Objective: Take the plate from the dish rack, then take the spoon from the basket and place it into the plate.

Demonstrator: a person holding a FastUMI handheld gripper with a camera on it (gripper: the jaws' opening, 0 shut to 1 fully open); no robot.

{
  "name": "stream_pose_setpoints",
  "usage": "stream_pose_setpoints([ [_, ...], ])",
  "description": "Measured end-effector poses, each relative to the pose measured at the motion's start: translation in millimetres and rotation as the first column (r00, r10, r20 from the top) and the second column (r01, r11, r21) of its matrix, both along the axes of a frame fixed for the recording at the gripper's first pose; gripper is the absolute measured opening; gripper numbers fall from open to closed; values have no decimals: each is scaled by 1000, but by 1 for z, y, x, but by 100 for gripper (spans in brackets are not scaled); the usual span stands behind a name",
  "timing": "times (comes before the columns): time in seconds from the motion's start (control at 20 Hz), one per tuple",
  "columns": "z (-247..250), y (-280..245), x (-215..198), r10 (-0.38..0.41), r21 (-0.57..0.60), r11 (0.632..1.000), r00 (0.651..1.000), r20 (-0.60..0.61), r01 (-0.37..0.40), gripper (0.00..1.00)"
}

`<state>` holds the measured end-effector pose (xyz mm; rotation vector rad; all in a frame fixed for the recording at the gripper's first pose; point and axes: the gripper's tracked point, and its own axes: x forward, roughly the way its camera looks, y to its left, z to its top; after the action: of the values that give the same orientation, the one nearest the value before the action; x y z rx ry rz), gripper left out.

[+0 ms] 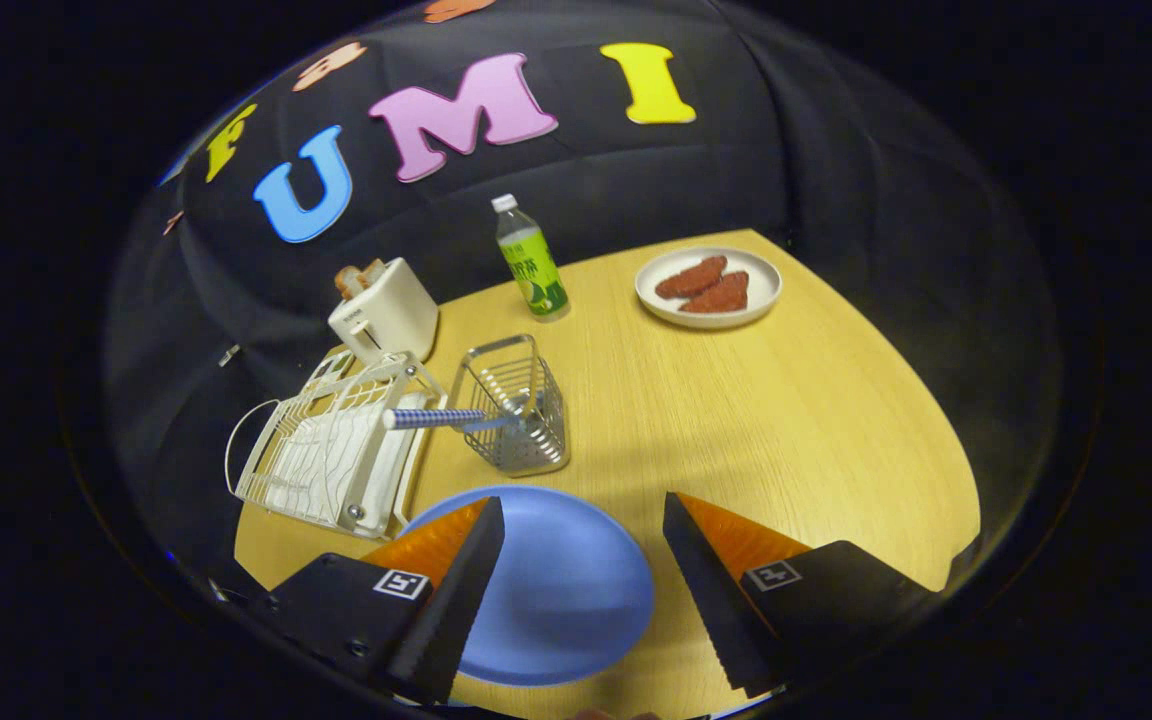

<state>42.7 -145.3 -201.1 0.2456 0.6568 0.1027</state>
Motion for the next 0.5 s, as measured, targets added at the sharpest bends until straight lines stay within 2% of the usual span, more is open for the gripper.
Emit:
stream_pose_setpoints([
  [0.15, 26, 21, 12, 88, -75, 994, 989, 119, -79, 98],
  [0.35, 20, 56, 27, 205, -144, 972, 968, 147, -184, 99],
  [0.5, 18, 74, 43, 268, -219, 949, 946, 184, -226, 99],
])
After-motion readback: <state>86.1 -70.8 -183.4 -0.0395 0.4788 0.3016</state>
